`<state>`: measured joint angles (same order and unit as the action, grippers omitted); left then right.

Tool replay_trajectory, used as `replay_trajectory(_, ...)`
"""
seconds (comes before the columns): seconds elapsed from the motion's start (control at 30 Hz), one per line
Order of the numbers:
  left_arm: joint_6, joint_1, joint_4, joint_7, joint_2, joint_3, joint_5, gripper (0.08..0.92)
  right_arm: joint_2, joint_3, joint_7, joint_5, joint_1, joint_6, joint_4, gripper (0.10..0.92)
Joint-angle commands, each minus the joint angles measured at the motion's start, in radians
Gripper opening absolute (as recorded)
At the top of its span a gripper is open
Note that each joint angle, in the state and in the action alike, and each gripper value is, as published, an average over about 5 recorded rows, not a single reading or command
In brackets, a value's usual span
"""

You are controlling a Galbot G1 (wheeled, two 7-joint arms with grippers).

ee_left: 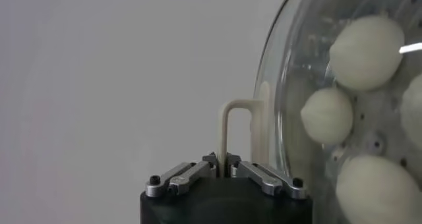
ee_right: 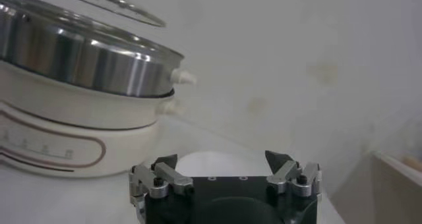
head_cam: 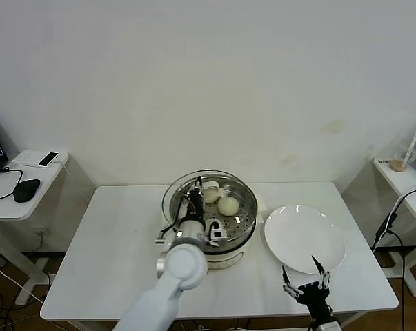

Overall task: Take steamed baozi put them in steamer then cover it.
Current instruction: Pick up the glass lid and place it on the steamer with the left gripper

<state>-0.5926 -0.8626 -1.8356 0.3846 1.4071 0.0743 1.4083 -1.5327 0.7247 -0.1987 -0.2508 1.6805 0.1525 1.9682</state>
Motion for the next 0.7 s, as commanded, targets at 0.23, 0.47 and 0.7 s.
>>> replay_trajectory(0.23,0.004,-0.002,0.044,0.007,0.081,0.039,0.097,0.147,0.001,-0.009,-0.002,-0.011,0.0,0.001,-0.01,0.823)
replay_trajectory(0.47,0.026,-0.015,0.072,-0.02,0.086,0.028,0.124,0.147,0.008,-0.012,-0.004,-0.01,-0.001,0.003,-0.016,0.823)
replay_trajectory(0.7,0.036,-0.016,0.096,-0.037,0.087,0.015,0.126,0.147,0.015,-0.013,-0.005,-0.009,0.001,0.006,-0.02,0.823)
